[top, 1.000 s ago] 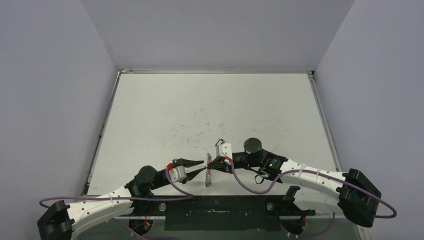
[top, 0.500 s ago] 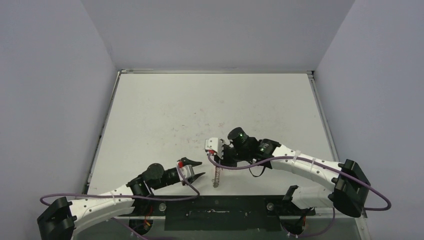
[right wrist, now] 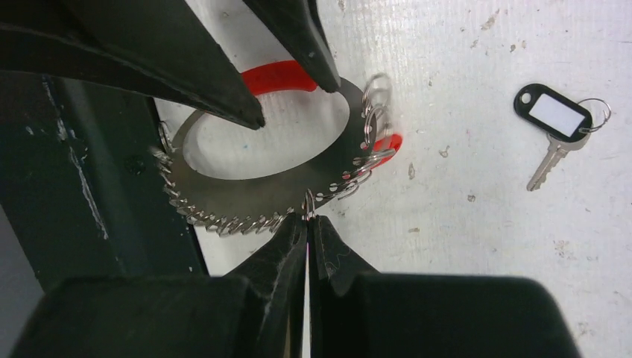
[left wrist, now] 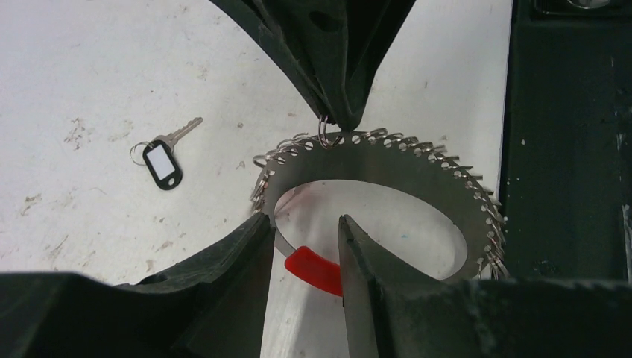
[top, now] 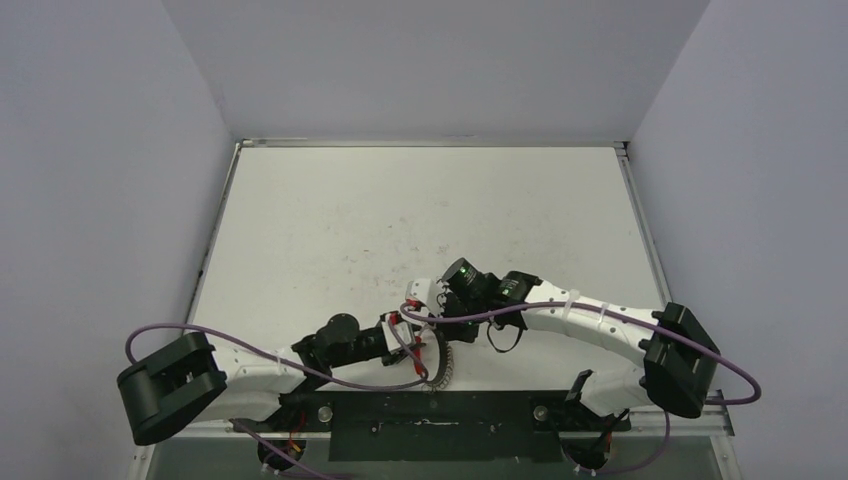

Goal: Put the keys on the keyring
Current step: Adjust the keyring at the center of the board, then pick up the key from the center of the board.

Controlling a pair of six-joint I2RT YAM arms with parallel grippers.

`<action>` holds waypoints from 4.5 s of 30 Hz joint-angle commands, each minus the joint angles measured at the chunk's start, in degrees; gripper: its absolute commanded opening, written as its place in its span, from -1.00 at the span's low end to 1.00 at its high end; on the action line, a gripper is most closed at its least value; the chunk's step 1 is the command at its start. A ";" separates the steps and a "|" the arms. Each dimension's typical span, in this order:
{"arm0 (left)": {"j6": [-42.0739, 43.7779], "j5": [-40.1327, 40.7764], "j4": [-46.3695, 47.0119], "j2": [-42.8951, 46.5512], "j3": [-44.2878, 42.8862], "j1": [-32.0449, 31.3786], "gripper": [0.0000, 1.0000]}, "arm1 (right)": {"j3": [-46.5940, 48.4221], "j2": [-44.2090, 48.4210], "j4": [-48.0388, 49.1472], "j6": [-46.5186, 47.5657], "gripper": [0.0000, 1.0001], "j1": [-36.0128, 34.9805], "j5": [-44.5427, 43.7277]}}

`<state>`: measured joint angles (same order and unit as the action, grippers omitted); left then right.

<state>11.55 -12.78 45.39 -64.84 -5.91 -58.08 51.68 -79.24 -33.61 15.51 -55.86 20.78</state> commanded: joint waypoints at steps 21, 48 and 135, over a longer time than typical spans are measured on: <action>-0.89 -8.14 19.75 -12.25 -5.88 -2.28 -0.49 | -3.35 8.25 7.08 1.63 -1.00 -0.66 4.39; -0.50 -5.32 22.97 -7.51 -0.63 -2.74 -1.00 | -24.45 29.88 36.29 3.10 -0.05 6.01 12.68; -17.63 -7.08 -26.62 -5.52 -23.94 18.63 0.86 | -16.39 34.12 24.42 -24.08 -1.00 28.19 -3.87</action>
<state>-5.39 -4.03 18.50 -62.39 -23.46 -44.95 33.63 -45.12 -8.84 -8.25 -28.84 11.77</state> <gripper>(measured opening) 0.945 0.028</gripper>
